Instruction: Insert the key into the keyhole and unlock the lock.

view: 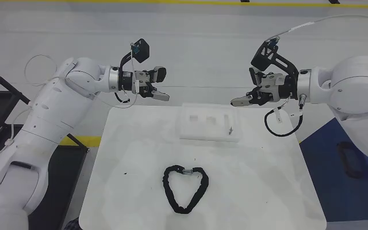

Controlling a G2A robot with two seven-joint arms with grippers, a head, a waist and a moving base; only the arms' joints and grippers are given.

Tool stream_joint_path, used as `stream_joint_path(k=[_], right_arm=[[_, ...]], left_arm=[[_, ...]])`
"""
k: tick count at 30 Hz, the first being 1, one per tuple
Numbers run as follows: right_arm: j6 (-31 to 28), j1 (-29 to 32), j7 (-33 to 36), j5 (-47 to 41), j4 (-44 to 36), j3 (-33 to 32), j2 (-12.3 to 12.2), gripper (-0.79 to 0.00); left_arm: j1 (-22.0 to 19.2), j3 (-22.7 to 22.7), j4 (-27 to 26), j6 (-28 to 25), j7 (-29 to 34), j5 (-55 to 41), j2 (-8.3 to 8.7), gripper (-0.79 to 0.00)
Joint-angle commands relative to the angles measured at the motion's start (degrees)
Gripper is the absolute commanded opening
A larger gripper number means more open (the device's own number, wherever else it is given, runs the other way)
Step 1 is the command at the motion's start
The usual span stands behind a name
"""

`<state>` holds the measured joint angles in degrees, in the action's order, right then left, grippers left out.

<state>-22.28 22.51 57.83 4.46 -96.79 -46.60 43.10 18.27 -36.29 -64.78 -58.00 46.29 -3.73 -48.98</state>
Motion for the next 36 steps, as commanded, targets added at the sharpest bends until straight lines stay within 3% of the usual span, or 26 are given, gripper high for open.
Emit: stream_joint_path(k=[1,23,36], right_arm=[[0.0,0.0,0.0,0.0,0.0,0.0,0.0,0.0],[0.0,0.0,0.0,0.0,0.0,0.0,0.0,0.0],[4.4,7.0,-1.4,3.8,5.8,2.5,0.4,0.0]], left_arm=[[0.0,0.0,0.0,0.0,0.0,0.0,0.0,0.0],[0.0,0.0,0.0,0.0,0.0,0.0,0.0,-0.001],[0.0,0.0,0.0,0.0,0.0,0.0,0.0,0.0]])
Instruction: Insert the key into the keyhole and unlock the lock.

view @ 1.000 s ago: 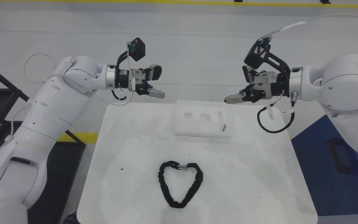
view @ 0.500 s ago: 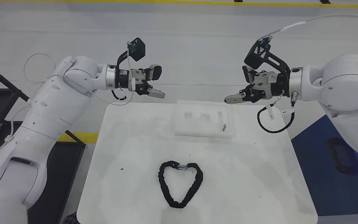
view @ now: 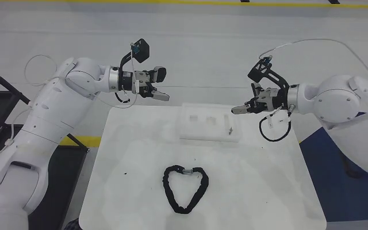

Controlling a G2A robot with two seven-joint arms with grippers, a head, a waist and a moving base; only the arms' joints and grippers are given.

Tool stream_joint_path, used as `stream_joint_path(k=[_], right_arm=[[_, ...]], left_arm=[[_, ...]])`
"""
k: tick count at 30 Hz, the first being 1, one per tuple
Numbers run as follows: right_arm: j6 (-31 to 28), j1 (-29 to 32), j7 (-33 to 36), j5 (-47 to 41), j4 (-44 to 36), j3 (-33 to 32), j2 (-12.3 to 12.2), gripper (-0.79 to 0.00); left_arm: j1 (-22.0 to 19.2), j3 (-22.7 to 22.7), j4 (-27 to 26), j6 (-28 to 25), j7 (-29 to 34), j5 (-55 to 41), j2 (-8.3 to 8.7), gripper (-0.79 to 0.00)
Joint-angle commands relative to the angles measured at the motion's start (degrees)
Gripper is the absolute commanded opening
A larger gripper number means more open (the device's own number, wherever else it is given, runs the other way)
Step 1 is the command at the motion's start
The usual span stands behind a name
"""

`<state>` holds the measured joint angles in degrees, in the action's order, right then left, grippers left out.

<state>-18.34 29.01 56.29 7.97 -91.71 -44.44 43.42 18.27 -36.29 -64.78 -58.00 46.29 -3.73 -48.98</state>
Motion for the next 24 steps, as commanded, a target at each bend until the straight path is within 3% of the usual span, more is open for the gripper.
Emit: stream_joint_path(k=[1,8,16,24], right_arm=[[1.0,1.0,0.0,0.3,1.2,0.6,0.2,0.0],[8.1,3.3,-1.4,0.8,5.5,3.7,1.8,0.0],[17.9,1.5,-3.7,0.7,11.8,8.4,5.6,0.0],[19.8,-1.0,-3.0,-1.2,20.5,13.7,10.5,0.0]], left_arm=[[0.0,0.0,0.0,0.0,0.0,0.0,0.0,0.0],[0.0,0.0,0.0,0.0,0.0,0.0,0.0,0.0],[0.0,0.0,0.0,0.0,0.0,0.0,0.0,0.0],[0.0,0.0,0.0,0.0,0.0,0.0,0.0,0.0]])
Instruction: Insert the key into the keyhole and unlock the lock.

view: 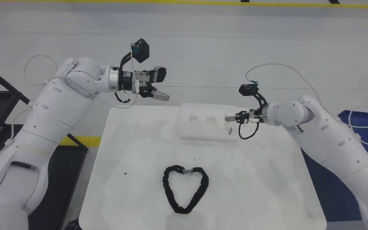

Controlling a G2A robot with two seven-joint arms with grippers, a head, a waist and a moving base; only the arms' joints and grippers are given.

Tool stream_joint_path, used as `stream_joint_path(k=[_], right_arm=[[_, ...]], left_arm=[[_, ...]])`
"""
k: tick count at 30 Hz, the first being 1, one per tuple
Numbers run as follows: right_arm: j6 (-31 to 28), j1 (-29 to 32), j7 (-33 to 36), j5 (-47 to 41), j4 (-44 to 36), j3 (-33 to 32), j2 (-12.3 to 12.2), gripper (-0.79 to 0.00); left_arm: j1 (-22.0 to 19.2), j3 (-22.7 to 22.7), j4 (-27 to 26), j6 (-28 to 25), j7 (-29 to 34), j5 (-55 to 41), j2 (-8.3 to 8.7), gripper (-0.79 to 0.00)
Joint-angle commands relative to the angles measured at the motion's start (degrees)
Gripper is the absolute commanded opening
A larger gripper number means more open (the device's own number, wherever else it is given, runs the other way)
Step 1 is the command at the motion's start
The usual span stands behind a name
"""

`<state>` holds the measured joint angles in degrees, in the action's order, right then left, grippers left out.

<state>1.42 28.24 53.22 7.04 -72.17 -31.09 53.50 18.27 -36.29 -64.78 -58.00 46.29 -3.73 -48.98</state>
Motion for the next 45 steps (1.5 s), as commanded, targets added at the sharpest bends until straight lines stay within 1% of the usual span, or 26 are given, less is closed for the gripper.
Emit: stream_joint_path(k=[1,11,18,20,38,42,45], right_arm=[[0.4,-0.6,0.2,-0.2,2.5,1.2,1.3,0.0],[-5.0,-2.7,3.0,-1.5,12.3,6.4,7.4,0.0],[-9.0,-4.6,4.5,-3.6,20.2,7.3,10.9,0.0],[-9.5,-5.3,5.0,-3.0,22.0,7.7,11.6,0.0],[-9.7,-5.2,4.7,-3.0,22.1,7.7,11.8,0.0],[-8.4,-4.4,2.9,-1.3,21.0,7.3,11.9,0.0],[-7.0,-4.2,2.7,-1.0,22.6,7.3,12.6,0.0]], left_arm=[[0.0,0.0,0.0,0.0,0.0,0.0,0.0,0.0],[0.0,0.0,0.0,0.0,0.0,0.0,0.0,0.0],[0.0,0.0,0.0,0.0,0.0,0.0,0.0,0.0],[0.0,0.0,0.0,0.0,0.0,0.0,0.0,0.0],[0.0,0.0,0.0,0.0,0.0,0.0,0.0,0.0],[0.0,0.0,0.0,0.0,0.0,0.0,0.0,0.0],[0.0,0.0,0.0,0.0,0.0,0.0,0.0,0.0]])
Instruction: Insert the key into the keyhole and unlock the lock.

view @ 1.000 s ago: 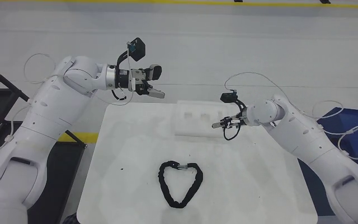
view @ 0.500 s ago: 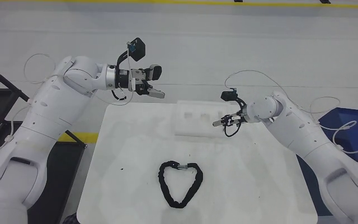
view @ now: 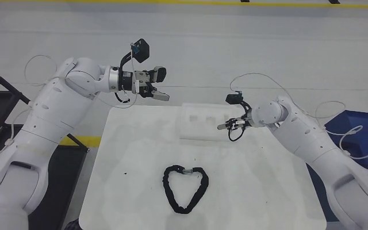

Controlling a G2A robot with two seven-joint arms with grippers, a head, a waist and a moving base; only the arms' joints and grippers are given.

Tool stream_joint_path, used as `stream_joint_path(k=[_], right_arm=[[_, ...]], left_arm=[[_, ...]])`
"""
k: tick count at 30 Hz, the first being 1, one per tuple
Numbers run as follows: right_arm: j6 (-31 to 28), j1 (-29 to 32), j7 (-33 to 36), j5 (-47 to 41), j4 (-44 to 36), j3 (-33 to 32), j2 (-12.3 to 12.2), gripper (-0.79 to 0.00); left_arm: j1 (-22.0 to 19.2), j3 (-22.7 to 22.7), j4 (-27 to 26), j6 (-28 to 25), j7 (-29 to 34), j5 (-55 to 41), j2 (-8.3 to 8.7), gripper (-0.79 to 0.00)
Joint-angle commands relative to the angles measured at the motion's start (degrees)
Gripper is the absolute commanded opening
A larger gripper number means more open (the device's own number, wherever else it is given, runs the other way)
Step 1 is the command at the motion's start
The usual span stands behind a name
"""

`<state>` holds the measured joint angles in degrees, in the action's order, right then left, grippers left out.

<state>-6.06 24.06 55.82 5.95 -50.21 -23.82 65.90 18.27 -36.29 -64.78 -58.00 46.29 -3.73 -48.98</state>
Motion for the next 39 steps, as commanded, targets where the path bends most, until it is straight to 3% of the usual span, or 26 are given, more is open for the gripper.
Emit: stream_joint_path(k=[1,12,16,19,21,29,39], right_arm=[[2.1,-0.3,0.4,1.3,0.8,0.6,0.7,0.0],[0.8,-0.6,0.5,1.3,8.0,2.0,5.2,0.0],[0.0,-0.9,0.6,1.8,10.7,2.5,6.9,-0.068],[-0.4,-1.1,0.7,2.0,12.7,2.6,7.9,-0.182],[-0.6,-1.2,0.6,2.3,13.9,2.7,8.6,-0.305],[1.2,-1.8,0.0,5.3,18.3,3.4,11.1,-0.332],[2.5,-2.0,-1.7,8.4,22.3,3.9,13.9,-0.489]], left_arm=[[0.0,0.0,0.0,0.0,0.0,0.0,0.0,0.0],[0.0,0.0,0.0,0.0,0.0,0.0,0.0,0.0],[0.0,0.0,0.0,0.0,0.0,0.0,0.0,0.0],[0.0,0.0,0.0,0.0,0.0,0.0,0.0,0.0],[0.0,0.0,0.0,0.0,0.0,0.0,0.0,0.0],[0.0,0.0,0.0,0.0,0.0,0.0,0.0,0.0],[0.0,0.0,0.0,0.0,0.0,0.0,0.0,0.0]])
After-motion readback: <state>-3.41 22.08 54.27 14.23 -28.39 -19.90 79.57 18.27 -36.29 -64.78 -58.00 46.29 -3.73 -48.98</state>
